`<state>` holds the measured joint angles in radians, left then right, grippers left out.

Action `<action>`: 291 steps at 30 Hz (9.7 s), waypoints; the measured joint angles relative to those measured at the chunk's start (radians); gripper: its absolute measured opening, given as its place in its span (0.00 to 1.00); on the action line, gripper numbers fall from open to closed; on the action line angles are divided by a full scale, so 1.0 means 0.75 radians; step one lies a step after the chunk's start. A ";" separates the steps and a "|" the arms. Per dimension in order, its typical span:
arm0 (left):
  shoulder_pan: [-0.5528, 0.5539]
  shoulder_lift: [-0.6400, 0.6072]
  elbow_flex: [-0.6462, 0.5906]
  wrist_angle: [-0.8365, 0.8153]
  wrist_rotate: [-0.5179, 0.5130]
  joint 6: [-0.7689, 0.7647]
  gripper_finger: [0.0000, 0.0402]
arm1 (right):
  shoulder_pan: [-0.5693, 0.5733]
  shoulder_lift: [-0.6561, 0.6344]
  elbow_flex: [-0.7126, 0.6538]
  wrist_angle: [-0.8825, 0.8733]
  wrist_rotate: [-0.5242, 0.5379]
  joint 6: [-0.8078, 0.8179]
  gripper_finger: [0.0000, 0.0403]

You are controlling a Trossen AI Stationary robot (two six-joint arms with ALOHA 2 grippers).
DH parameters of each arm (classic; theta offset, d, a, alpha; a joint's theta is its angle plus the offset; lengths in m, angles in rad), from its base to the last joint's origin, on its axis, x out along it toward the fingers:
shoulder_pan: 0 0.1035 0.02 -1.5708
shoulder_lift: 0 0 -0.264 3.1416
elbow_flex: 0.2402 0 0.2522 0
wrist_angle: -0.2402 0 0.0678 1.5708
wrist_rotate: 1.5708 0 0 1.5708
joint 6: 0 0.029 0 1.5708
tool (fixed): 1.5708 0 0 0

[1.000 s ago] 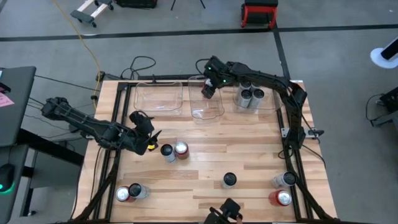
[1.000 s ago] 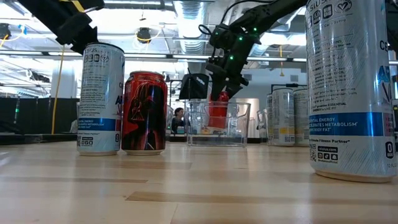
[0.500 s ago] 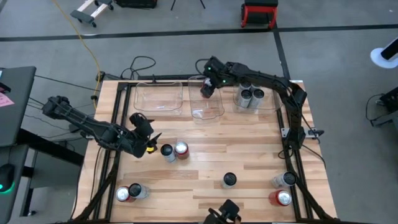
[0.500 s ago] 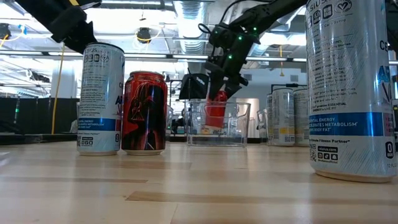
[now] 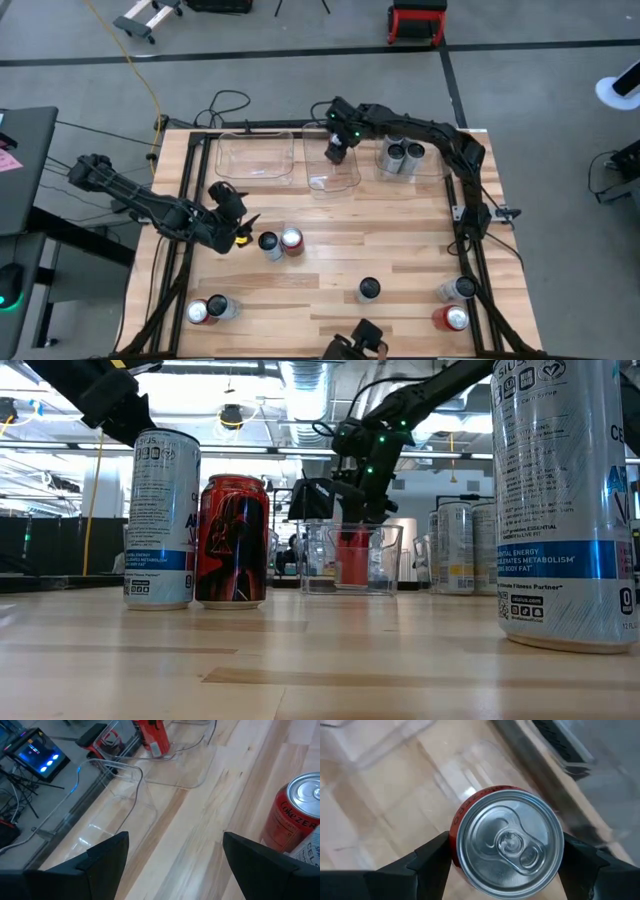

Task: Sort soda cans
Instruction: Put the red-black soda can into the middle transparent bin

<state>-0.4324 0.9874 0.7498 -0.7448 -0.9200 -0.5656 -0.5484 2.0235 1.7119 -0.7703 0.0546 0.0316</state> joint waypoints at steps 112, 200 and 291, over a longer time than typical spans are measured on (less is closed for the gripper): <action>0.058 -0.001 -0.001 -0.068 0.239 -0.179 0.80 | 0.902 -0.101 -0.088 0.358 -0.079 -0.428 0.99; -0.017 0.001 -0.003 -0.073 0.233 -0.219 0.80 | 0.809 0.095 -0.088 0.477 -0.104 0.069 0.99; 0.020 0.001 -0.003 -0.067 0.114 -0.220 0.80 | 0.077 0.014 -0.086 0.442 -0.172 -0.161 0.77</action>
<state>-0.4175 0.9882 0.7479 -0.7948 -0.8348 -0.7307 -0.4906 2.0338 1.6470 -0.4389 -0.0744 -0.0891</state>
